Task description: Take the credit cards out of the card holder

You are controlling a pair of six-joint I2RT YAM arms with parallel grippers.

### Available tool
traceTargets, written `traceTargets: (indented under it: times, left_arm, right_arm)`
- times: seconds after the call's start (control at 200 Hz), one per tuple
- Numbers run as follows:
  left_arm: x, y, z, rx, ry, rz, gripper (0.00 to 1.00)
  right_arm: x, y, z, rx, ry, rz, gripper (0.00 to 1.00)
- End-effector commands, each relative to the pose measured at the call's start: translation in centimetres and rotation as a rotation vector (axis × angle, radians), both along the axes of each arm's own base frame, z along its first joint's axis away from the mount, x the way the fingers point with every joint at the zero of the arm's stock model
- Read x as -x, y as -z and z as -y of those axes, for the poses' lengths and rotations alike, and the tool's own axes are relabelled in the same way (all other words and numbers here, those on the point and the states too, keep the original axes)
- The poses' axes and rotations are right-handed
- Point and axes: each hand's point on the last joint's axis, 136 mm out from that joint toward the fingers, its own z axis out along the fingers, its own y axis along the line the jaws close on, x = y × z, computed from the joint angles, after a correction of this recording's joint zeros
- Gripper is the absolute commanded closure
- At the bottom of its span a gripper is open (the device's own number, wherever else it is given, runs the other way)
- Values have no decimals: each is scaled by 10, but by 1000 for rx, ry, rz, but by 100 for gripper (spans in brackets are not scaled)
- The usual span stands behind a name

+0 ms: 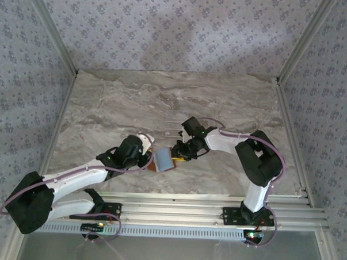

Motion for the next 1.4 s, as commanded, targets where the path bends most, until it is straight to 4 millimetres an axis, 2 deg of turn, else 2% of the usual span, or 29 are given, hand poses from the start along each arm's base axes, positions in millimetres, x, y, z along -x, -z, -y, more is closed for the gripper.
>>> traceTargets:
  times: [0.0,0.225,0.38,0.53,0.735,0.899,0.954,0.979,1.164,1.294,1.359,1.374,1.394]
  left_arm:
    - [-3,-5,-3,3,-38,1,78]
    - [-7,-12,0,5,-50,0,70]
    - [-13,-26,-1,40,-95,16,48]
    - [-18,-42,-7,45,-163,14,37]
    - [-25,-66,-22,82,-305,-35,26]
    - [-29,-67,-26,137,-375,-138,25]
    - [-29,-62,-29,148,-400,-176,26]
    - [-30,-60,-29,154,-410,-192,26]
    - [-29,-43,-23,164,-439,-309,30]
    - [-28,-32,-10,192,-474,-423,39]
    - [-26,-27,1,226,-464,-487,48]
    - [-25,-26,4,234,-464,-501,50]
    - [-25,-24,7,246,-462,-520,52]
  right_arm:
    - [-2,-11,-9,-19,-15,23,86]
    - [-7,-38,-2,-14,-2,82,100]
    - [-6,-50,12,41,16,113,100]
    - [-6,-63,17,57,39,134,100]
    - [-7,-74,4,44,29,148,100]
    - [-7,-83,-16,16,6,152,100]
    - [-4,-79,-19,25,-4,144,100]
    - [-9,-89,-25,8,-4,164,100]
    - [-7,-84,-23,30,6,155,100]
    - [-6,-79,-17,51,20,145,100]
    - [-9,-80,-15,55,35,149,100]
    - [-3,-70,-9,77,34,129,100]
    - [-3,-68,-7,81,37,126,100]
